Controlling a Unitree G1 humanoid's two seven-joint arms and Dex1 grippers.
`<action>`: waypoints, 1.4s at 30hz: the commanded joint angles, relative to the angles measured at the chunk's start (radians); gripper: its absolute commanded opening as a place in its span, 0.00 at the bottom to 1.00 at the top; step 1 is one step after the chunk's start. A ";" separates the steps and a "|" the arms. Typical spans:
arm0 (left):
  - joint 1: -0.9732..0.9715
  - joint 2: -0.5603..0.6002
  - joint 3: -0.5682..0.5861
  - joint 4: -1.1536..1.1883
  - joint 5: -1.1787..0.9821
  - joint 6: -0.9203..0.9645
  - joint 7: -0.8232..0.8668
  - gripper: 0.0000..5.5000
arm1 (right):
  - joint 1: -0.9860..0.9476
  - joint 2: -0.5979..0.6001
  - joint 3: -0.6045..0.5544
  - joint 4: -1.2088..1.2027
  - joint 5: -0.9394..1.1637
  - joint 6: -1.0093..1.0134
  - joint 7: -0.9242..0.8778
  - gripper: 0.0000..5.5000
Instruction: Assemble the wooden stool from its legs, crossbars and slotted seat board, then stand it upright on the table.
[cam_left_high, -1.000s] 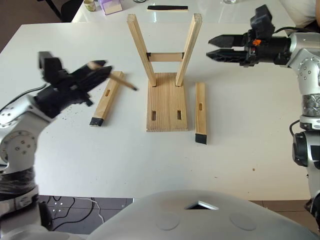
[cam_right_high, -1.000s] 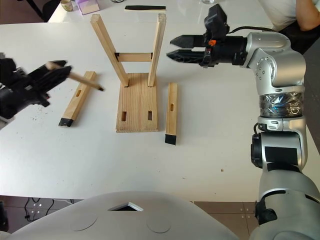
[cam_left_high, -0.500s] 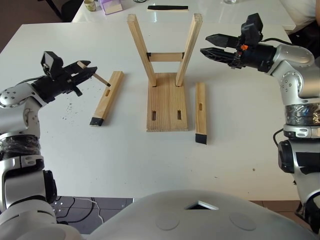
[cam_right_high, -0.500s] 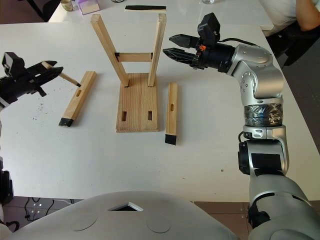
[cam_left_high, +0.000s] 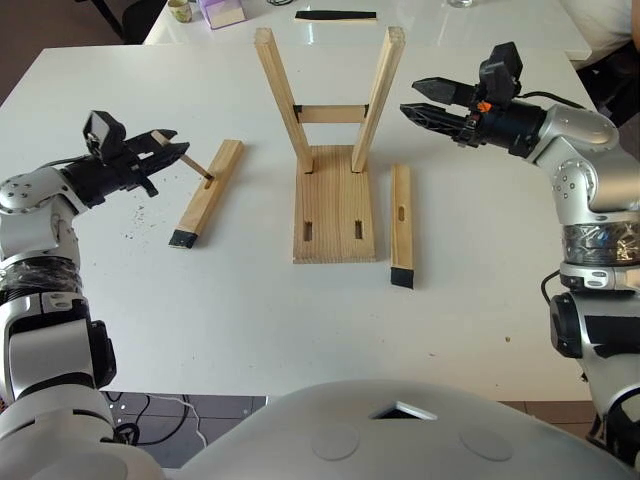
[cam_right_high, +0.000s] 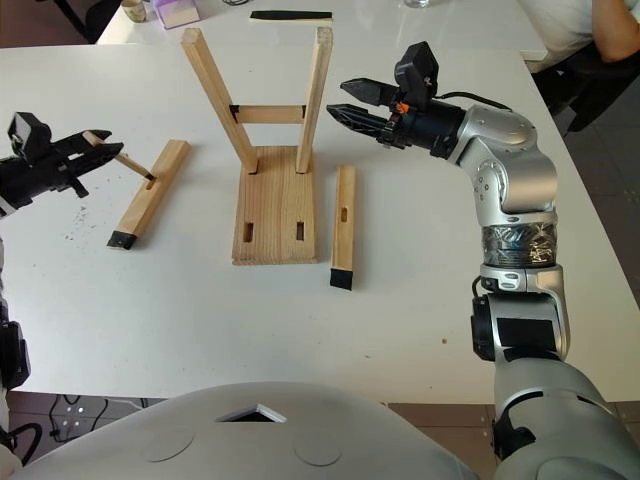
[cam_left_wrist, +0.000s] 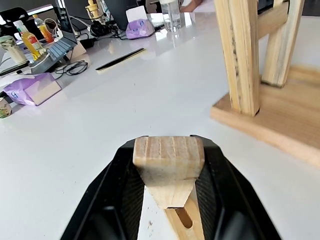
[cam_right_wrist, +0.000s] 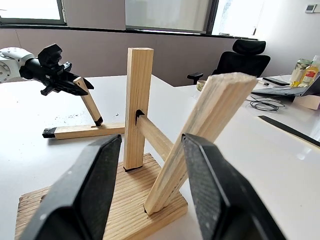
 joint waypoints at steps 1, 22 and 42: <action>-0.012 0.027 0.017 0.011 0.025 -0.004 0.014 0.24 | 0.031 0.007 -0.015 -0.035 0.013 0.016 -0.027 0.40; 0.325 -0.012 -0.001 -0.527 -0.074 0.241 -0.009 0.24 | 0.071 0.031 -0.020 -0.071 0.038 0.052 -0.077 0.40; -0.110 -0.065 -0.163 0.000 0.135 -0.013 -0.113 0.24 | 0.054 0.059 0.000 -0.020 0.018 0.012 -0.082 0.40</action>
